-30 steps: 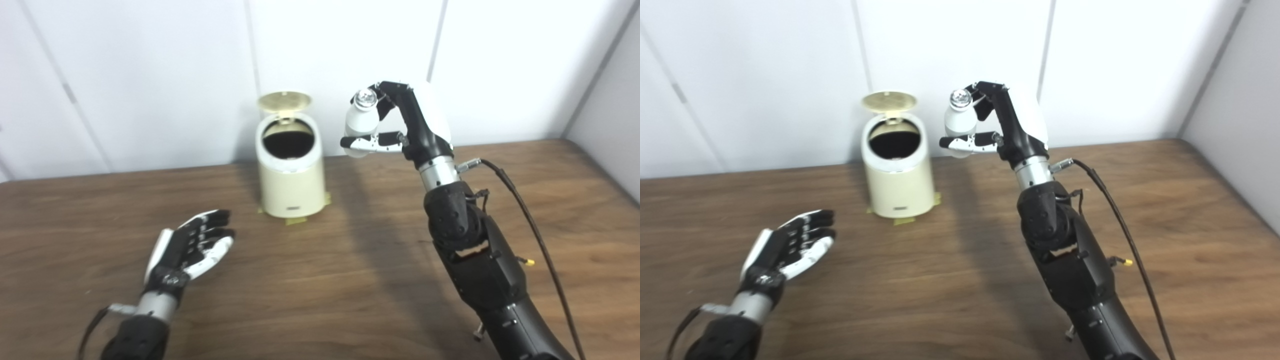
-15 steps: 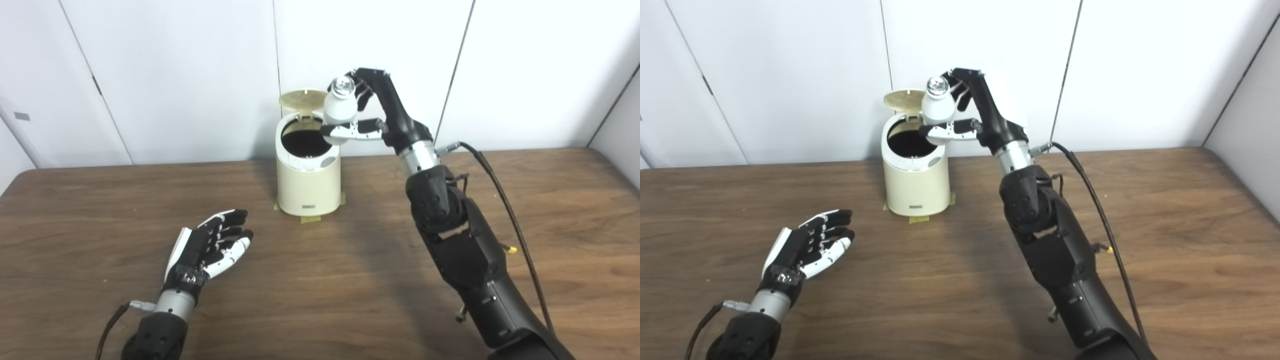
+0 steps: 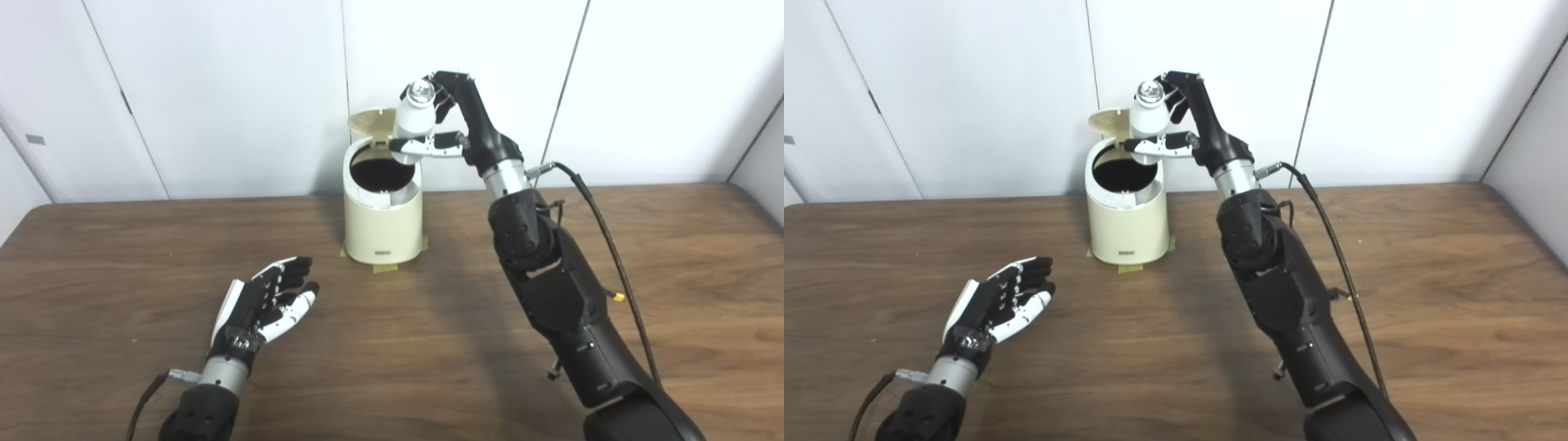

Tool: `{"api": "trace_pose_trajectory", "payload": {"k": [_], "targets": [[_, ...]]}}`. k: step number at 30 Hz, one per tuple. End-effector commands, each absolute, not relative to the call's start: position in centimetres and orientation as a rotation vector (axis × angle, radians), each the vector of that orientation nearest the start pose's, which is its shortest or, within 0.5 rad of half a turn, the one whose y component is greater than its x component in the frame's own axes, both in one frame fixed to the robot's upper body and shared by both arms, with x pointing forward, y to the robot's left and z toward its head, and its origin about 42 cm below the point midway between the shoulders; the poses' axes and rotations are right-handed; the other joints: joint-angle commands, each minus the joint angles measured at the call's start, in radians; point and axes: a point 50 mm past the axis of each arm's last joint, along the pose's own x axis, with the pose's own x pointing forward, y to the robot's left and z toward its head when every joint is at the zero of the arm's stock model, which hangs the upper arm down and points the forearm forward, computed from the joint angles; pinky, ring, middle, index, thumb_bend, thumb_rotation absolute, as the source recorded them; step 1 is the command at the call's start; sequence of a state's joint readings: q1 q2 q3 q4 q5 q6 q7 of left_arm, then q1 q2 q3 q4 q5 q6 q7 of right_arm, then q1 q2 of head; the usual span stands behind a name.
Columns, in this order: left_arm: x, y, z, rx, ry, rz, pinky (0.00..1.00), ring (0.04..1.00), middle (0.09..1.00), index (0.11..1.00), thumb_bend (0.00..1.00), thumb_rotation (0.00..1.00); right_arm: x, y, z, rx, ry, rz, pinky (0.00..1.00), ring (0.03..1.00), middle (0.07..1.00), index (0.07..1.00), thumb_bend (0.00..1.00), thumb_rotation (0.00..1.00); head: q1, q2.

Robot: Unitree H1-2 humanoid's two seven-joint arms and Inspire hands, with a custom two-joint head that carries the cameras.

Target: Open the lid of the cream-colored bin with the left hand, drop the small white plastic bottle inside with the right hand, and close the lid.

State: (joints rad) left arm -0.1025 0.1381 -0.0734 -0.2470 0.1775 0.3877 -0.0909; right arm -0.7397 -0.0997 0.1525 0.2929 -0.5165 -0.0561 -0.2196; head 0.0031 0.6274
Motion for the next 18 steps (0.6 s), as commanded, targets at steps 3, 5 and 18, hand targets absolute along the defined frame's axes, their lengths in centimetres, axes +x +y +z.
{"api": "trace_pose_trajectory", "payload": {"k": [3, 5, 18], "targets": [[31.2, 21.8, 18.4, 0.320, -0.026, -0.099, 0.78, 0.817, 0.813, 0.805, 0.41, 0.30, 47.5, -13.3, 33.0, -0.571, -0.721, -0.042, 0.36, 0.449, 0.509, 0.483, 0.50, 0.00, 0.002, 0.004], [31.1, 21.8, 18.5, 0.322, -0.026, -0.098, 0.78, 0.819, 0.814, 0.804, 0.40, 0.30, 47.5, -13.1, 33.0, -0.567, -0.722, -0.035, 0.36, 0.447, 0.508, 0.487, 0.50, 0.00, 0.004, 0.006], [30.9, 21.9, 18.5, 0.315, -0.032, -0.090, 0.76, 0.799, 0.800, 0.809, 0.41, 0.29, 47.4, -12.3, 31.6, -0.522, -0.694, -0.022, 0.36, 0.442, 0.500, 0.498, 0.50, 0.00, 0.019, 0.015]]}}
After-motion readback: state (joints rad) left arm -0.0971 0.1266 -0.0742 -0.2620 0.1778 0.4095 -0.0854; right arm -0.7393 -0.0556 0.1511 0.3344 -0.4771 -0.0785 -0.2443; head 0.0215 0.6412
